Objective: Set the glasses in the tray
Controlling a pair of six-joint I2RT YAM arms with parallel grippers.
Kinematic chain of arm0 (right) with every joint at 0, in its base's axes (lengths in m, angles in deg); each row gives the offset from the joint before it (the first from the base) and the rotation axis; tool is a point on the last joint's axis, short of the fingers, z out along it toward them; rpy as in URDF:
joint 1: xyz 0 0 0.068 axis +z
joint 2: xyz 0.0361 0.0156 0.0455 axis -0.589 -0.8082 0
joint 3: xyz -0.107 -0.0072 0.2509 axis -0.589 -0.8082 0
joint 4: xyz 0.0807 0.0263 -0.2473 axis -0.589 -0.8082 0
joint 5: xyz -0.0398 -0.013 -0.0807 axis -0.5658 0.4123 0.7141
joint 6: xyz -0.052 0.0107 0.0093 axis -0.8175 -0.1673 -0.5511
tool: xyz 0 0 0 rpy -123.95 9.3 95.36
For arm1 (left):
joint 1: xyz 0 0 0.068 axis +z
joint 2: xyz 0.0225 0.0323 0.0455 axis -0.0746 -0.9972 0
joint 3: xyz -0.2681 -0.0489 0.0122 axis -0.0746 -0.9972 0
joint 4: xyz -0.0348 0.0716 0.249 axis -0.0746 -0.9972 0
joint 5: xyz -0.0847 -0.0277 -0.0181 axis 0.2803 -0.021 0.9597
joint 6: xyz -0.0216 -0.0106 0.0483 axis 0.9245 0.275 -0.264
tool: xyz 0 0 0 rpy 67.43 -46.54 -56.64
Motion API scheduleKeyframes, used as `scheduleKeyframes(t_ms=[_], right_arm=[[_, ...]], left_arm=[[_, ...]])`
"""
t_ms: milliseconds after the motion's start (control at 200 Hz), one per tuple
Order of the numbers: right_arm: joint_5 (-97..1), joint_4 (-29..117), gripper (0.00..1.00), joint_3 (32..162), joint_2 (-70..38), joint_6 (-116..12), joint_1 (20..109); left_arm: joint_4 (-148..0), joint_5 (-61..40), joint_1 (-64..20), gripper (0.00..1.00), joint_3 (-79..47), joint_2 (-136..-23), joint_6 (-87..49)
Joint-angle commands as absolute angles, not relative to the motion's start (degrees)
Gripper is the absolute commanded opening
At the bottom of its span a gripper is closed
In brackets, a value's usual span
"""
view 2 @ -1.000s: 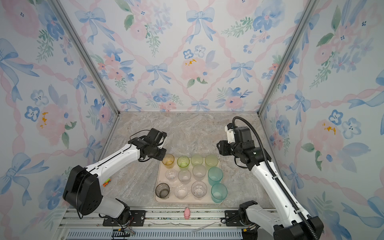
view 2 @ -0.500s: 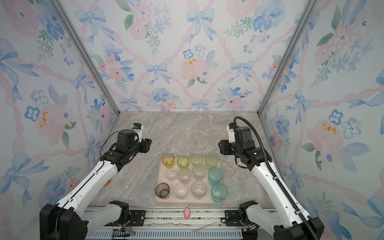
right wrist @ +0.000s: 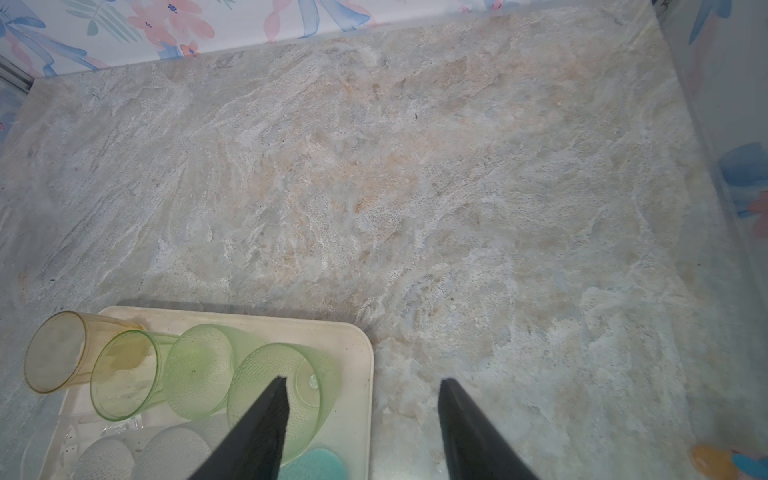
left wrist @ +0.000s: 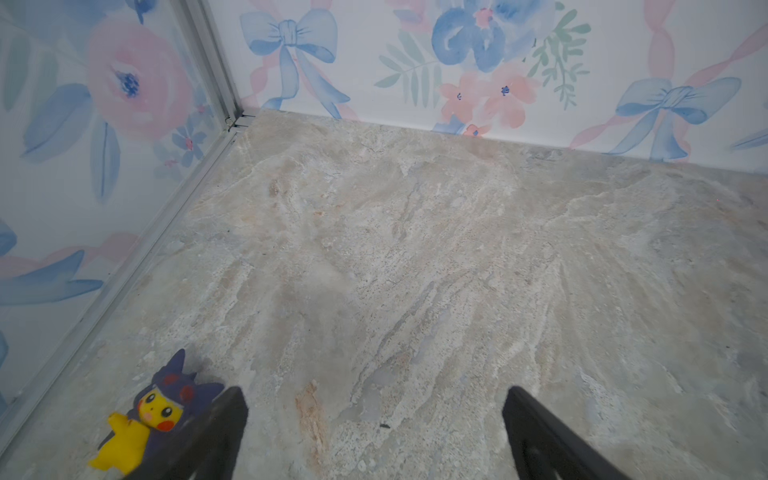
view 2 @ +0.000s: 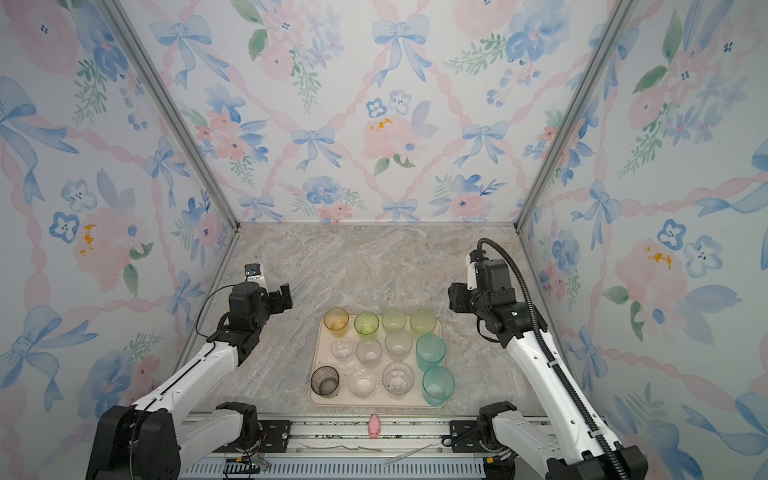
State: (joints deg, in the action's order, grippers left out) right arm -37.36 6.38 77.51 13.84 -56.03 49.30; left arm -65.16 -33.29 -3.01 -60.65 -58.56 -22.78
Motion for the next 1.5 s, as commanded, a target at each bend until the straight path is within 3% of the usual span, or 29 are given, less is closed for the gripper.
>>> scheduleKeyframes(t_ms=[0, 380, 575, 730, 800, 840, 1096, 1496], right_arm=[[-36.6, 8.3, 0.61, 76.4, 15.0, -55.2, 48.1], [-35.9, 9.6, 0.61, 75.0, 15.6, -55.2, 47.5], [-32.2, 11.9, 0.61, 73.4, 15.2, -53.9, 47.5], [-28.3, 15.4, 0.61, 70.6, 15.3, -52.9, 47.4], [-26.6, 17.2, 0.61, 69.2, 15.5, -53.0, 47.4], [-25.7, 18.2, 0.61, 68.4, 15.5, -53.3, 47.4], [-21.9, 29.4, 0.66, 59.9, 17.2, -56.7, 47.4], [-16.2, 65.3, 0.67, 39.1, 20.8, -66.6, 47.4]], left_arm=[[-55.3, -35.8, -2.6, 0.98, -64.0, -56.3, -25.5], [-25.0, -37.0, -2.5, 0.98, -80.7, -60.5, -32.7], [-2.1, -34.8, -2.7, 0.98, -84.4, -73.8, -35.8], [7.4, -33.7, -2.9, 0.98, -84.0, -84.8, -37.4], [20.1, -35.7, -4.3, 0.98, -85.2, -92.4, -40.4], [17.4, -39.6, -6.3, 0.98, -84.9, -90.9, -40.4], [16.6, -39.6, -6.1, 0.98, -84.0, -91.2, -40.7], [16.2, -39.6, -6.0, 0.98, -84.0, -91.1, -40.6]])
